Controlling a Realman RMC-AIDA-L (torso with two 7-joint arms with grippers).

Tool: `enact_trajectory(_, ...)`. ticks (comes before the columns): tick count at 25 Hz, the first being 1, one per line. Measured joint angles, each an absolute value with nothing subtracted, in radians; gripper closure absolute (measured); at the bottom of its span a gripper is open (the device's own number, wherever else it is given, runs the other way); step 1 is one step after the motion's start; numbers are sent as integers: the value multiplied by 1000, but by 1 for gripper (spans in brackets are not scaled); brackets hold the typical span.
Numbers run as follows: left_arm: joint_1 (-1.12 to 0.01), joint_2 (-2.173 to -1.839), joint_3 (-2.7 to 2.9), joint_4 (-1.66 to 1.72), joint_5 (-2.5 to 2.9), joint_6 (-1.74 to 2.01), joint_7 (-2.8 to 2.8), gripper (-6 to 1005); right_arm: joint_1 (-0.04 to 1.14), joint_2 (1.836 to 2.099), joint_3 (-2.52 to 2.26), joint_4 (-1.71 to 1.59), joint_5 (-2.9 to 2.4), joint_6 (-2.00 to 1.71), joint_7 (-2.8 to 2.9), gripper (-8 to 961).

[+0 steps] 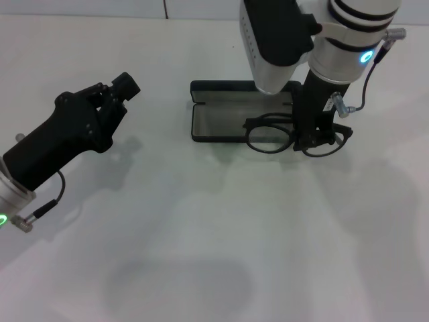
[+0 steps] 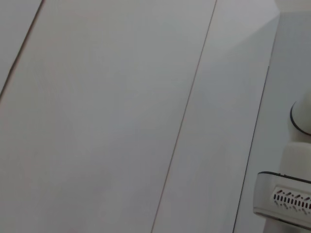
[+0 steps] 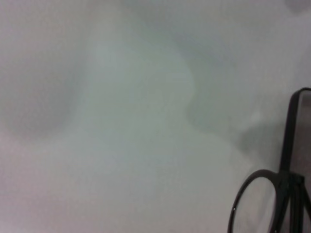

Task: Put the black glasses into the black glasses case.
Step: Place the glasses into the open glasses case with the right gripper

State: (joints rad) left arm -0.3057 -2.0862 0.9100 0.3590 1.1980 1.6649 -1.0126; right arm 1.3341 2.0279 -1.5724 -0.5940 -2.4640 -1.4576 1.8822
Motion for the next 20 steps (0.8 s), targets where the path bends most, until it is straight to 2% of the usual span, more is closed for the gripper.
enact_trajectory(20, -288, -2084, 914, 343, 1200, 1634, -957, 944, 1334, 2028, -1762, -626, -2370, -1249, 1861, 846)
